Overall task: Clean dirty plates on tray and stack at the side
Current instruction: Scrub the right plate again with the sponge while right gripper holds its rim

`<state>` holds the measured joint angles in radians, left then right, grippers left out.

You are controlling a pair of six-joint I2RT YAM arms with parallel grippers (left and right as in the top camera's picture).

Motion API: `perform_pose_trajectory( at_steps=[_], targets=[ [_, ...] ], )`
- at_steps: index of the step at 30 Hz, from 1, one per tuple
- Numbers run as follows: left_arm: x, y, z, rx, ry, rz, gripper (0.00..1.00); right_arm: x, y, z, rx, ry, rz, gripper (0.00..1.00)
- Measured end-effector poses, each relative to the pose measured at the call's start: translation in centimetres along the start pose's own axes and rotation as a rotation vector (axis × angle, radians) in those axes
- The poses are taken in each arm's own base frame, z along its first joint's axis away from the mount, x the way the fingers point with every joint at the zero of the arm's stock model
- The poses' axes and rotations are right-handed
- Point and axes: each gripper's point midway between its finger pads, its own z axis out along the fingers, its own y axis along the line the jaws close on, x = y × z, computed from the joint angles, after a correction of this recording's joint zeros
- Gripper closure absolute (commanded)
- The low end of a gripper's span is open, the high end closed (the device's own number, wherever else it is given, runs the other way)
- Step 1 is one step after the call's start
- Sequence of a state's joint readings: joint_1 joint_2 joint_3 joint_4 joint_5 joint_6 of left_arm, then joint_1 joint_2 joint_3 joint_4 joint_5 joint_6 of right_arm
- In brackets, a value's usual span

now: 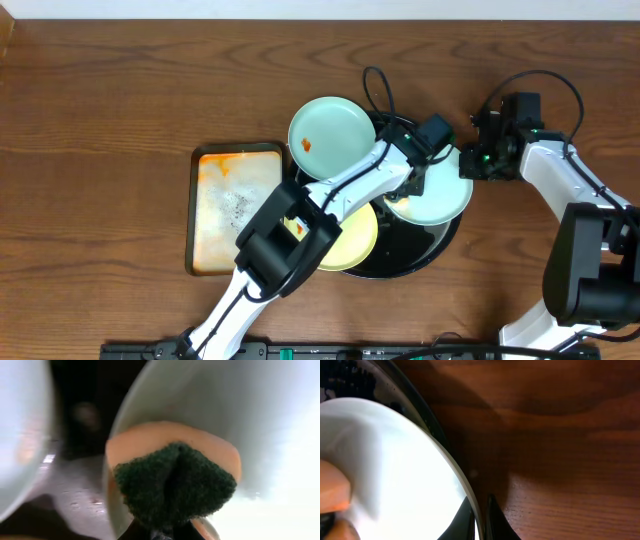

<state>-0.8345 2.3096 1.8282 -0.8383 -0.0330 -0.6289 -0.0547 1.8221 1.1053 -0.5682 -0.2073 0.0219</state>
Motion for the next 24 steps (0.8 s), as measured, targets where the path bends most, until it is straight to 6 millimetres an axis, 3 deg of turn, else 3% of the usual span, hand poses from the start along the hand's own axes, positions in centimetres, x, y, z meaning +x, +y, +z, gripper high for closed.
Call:
perform_pose_trajectory(
  at_steps=[7,24],
  targets=[
    [-0.6,1.9,0.0,-0.105,-0.047,0.006,0.92,0.6,0.6,0.2,-0.008,0.026,0.021,0.99],
    [-1.5,2.7,-1.5,-0.140,-0.075,0.000,0.87,0.8,0.6,0.2,-0.007,0.033,0.037,0.99]
  ],
)
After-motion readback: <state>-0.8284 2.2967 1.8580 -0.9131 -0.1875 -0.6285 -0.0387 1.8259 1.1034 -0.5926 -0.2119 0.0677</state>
